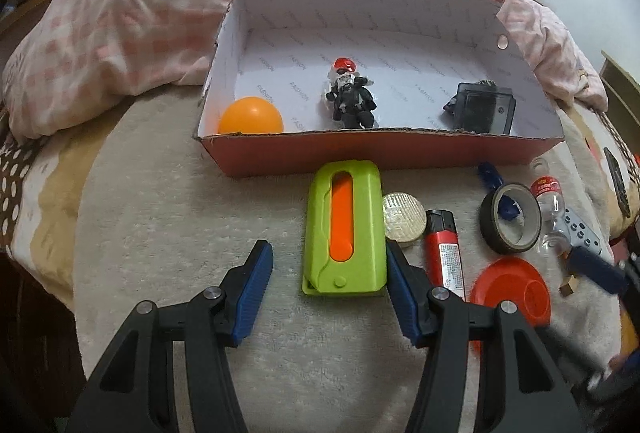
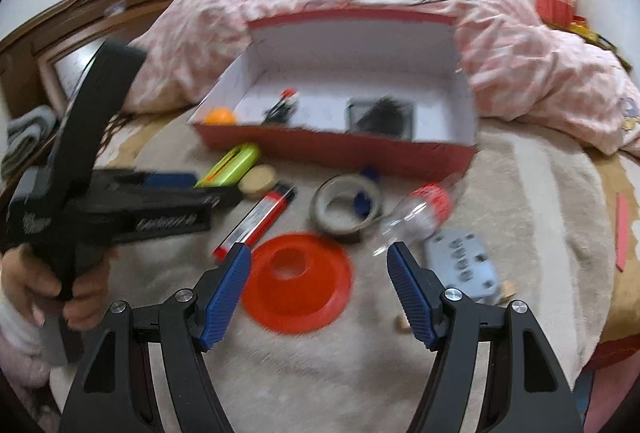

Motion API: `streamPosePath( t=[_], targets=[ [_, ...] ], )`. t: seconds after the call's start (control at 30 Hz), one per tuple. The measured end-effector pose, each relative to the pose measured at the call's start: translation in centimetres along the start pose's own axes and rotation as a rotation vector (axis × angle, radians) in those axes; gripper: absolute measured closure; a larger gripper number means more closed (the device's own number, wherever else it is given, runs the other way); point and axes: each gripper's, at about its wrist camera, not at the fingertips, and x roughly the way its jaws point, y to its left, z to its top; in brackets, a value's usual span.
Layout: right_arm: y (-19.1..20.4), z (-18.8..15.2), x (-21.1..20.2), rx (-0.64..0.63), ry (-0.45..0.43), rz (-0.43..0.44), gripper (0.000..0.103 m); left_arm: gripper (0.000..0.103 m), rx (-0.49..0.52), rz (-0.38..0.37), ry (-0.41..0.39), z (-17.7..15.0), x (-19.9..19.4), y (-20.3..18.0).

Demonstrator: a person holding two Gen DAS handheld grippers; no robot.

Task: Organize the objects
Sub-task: 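Grasp the green slider toy with the left tool while the right tool grasps the orange cone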

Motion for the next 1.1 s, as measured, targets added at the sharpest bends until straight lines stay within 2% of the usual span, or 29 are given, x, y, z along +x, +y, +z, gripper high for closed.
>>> streamPosePath(
  t=[0.2, 0.4, 0.63, 0.87, 1.1],
  targets=[
    [1.2, -1.0, 1.0, -0.045, 0.062, -0.038, 0.031, 0.047, 0.038, 0.007, -0.011, 0.3, 0.5, -0.5],
    [0.5, -1.1, 2.2, 0.024, 0.122, -0.02, 0.028, 0.039, 0.054, 0.008, -0.016, 0.6, 1.0, -0.7],
    [1.3, -0.8, 2.7, -0.015, 0.133, -0.066, 0.023, 0.037, 0.062, -0.005, -0.03, 0.6, 1.0, -0.7],
    [1.3, -0.7, 1.0, -0.021, 0.077, -0.058, 0.023, 0.037, 0.063, -0.009, -0.032, 0.3, 0.7, -0.3],
    [1.7, -1.1, 2.7, -0.046, 0.128, -0.05, 0.023, 0.035, 0.079, 0.003, -0.031, 0.4, 1.1, -0.8]
  ],
)
